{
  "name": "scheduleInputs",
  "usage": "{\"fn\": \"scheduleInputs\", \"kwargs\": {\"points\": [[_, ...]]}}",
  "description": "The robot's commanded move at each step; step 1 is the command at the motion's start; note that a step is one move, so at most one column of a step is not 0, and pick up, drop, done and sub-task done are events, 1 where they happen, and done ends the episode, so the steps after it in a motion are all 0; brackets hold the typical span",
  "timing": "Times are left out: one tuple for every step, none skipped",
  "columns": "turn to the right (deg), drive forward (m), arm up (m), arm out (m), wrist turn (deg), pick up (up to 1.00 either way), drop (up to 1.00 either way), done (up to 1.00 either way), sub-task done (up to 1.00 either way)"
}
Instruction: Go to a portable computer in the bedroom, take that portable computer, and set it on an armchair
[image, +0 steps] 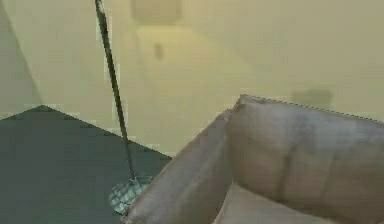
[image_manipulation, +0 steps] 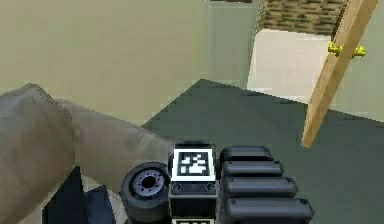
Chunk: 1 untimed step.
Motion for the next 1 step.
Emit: {"fn": "scheduleInputs", "kwargs": {"points": [[45.0,0.00,0.00,0.00,0.0,0.00,0.00,0.00,0.00]]}}
